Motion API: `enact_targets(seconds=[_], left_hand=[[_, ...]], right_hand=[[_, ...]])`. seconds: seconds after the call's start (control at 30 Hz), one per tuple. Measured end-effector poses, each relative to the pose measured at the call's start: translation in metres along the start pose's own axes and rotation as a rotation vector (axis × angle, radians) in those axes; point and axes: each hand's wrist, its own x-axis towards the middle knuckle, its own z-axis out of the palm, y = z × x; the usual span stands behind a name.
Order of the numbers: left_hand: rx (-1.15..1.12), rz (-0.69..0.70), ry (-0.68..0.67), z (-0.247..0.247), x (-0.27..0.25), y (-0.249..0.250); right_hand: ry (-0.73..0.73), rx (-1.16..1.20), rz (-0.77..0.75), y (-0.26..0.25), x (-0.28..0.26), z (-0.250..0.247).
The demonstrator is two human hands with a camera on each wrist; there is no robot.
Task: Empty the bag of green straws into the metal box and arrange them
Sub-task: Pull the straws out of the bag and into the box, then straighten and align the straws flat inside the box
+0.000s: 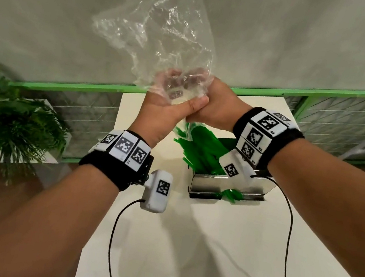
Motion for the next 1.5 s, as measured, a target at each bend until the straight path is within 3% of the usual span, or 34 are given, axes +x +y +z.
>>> enact_targets(seconds=[0.23,0.37,0.47,0.57,0.7,0.83,0.93,1.1,1.27,1.33,1.43,1.5], left_hand=[[0.011,0.114,0.102,-0.012,-0.009,0.006],[0.003,0.100,0.202,-0.038,-0.016,0.002],[-0.021,0.098,0.252,-0.063,-0.032,-0.004],[-0.030,0.078,0.279,-0.089,-0.048,-0.015],[0.053,-0.242,0.242,-0.120,-0.057,-0.065],[0.238,-0.713,-0.034,-0.137,-0.069,-0.130],[0.270,-0.882,-0.046,-0.130,-0.085,-0.169],[0.582,-0.827,-0.136,-0.119,-0.117,-0.206],[0.688,-0.789,-0.120,-0.098,-0.133,-0.191],[0.728,-0.797,-0.057,-0.103,-0.137,-0.190],[0.691,-0.876,0.106,-0.131,-0.143,-0.203],[0.690,-0.847,0.229,-0.145,-0.145,-0.212]], right_hand=[[0.063,-0.040,-0.037,-0.023,-0.010,0.013],[0.026,-0.041,-0.004,-0.024,-0.033,0.008],[0.132,-0.080,-0.014,-0.005,-0.065,-0.005],[0.230,-0.134,0.074,0.035,-0.106,-0.017],[0.253,-0.280,0.193,0.100,-0.168,-0.021],[0.202,-0.383,0.317,0.152,-0.219,-0.014],[0.147,-0.391,0.385,0.171,-0.238,-0.009],[0.163,-0.441,0.271,0.180,-0.227,-0.011],[0.180,-0.442,0.148,0.182,-0.195,-0.030],[0.102,-0.426,0.171,0.181,-0.177,-0.040],[-0.126,-0.480,0.253,0.181,-0.145,-0.045],[-0.251,-0.506,0.269,0.183,-0.123,-0.040]])
